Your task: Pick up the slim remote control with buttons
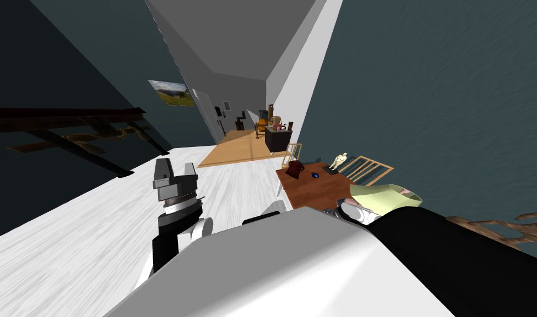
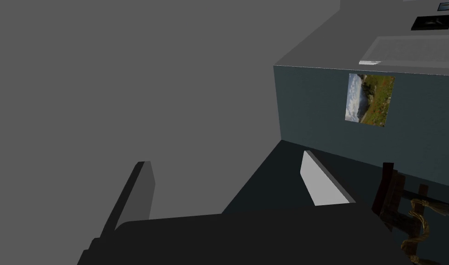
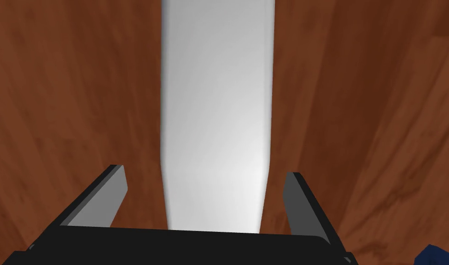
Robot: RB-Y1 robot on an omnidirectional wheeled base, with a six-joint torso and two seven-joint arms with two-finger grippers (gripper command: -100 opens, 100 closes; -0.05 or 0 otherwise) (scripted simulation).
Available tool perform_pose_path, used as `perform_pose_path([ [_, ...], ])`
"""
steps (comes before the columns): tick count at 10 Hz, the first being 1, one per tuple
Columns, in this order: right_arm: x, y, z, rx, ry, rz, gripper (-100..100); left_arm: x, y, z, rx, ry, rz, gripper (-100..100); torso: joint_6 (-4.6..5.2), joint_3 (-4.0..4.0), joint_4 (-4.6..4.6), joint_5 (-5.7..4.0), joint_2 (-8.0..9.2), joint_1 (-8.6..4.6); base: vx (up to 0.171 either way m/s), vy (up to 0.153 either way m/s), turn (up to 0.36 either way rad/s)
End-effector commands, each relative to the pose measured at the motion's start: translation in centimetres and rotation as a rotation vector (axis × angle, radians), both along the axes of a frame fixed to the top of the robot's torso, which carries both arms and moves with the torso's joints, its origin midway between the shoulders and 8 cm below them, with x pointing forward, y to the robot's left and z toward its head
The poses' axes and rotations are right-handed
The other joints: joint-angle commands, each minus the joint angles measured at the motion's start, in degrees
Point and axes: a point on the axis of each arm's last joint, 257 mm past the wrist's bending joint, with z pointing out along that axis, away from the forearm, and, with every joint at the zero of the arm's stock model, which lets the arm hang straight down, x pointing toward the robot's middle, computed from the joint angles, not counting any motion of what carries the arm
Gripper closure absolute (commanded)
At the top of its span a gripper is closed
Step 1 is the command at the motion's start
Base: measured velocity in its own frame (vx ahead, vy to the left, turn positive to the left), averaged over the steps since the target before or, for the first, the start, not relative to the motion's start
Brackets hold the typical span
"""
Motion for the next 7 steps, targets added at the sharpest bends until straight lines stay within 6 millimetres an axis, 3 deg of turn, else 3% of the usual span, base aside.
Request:
perform_pose_path([
  [1, 0.0, 0.0, 0.0, 0.0, 0.0, 0.0, 100, 0.0, 0.0, 0.0, 0.0, 0.0, 0.0, 0, 0.0, 0.0, 0.0, 0.0, 0.0, 0.0, 0.0, 0.0, 0.0],
  [5, -0.1, 0.0, 0.0, 0.0, 0.002, 0.0, 100, 0.0, 0.0, 0.0, 0.0, 0.0, 0.0, 0, -0.03, 0.03, 0.03, 0.0, 0.03, 0.04, 0.0, 0.0, 0.0],
  [6, -0.1, 0.0, 0.0, 0.0, 0.002, 0.0, 0, 0.0, 0.0, 0.0, 0.0, 0.0, 0.0, 0, -0.03, 0.03, 0.03, 0.0, 0.03, 0.04, 0.0, 0.0, 0.0],
  [7, 0.9, -0.6, 1.2, 0.001, 0.0, 0.01, 100, 0.0, 0.0, 0.0, 0.0, 0.0, 0.0, 0, -0.03, 0.03, 0.03, 0.0, 0.03, 0.04, -0.017, 0.029, -0.105],
])
